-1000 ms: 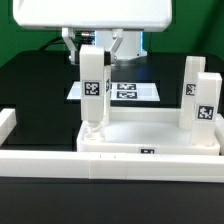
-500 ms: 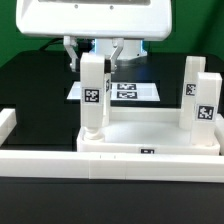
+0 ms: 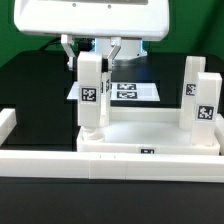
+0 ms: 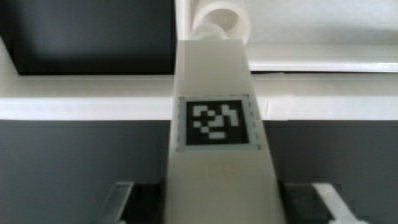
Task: Assemble desk
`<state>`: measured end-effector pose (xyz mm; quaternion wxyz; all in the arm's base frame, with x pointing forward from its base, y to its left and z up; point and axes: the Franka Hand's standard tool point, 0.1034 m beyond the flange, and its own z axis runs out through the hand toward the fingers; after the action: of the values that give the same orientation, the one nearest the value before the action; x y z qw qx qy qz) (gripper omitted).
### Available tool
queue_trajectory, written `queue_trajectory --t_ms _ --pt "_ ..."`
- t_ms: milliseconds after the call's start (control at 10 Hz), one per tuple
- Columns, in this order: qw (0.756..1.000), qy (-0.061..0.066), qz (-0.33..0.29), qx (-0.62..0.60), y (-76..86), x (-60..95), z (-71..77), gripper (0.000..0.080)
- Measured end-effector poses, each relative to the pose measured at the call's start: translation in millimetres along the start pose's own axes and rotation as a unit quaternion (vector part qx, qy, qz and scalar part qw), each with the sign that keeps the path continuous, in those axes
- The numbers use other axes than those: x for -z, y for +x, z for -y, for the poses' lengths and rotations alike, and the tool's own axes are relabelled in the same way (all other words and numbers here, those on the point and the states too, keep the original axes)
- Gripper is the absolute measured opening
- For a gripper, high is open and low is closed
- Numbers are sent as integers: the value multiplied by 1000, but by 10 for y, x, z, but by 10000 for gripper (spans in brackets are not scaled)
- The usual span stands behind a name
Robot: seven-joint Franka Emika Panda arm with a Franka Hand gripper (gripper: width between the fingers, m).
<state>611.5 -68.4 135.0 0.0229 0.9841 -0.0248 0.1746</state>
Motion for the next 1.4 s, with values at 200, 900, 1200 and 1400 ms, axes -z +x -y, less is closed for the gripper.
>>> queue_trajectory --t_ms 200,900,1200,1400 --pt "1000 1 0 -1 0 -2 27 290" --pt "1000 -2 10 1 -97 -106 28 290" --pt "1000 -6 7 2 -114 -144 25 290" --pt "1000 -12 -3 4 -110 -152 17 290"
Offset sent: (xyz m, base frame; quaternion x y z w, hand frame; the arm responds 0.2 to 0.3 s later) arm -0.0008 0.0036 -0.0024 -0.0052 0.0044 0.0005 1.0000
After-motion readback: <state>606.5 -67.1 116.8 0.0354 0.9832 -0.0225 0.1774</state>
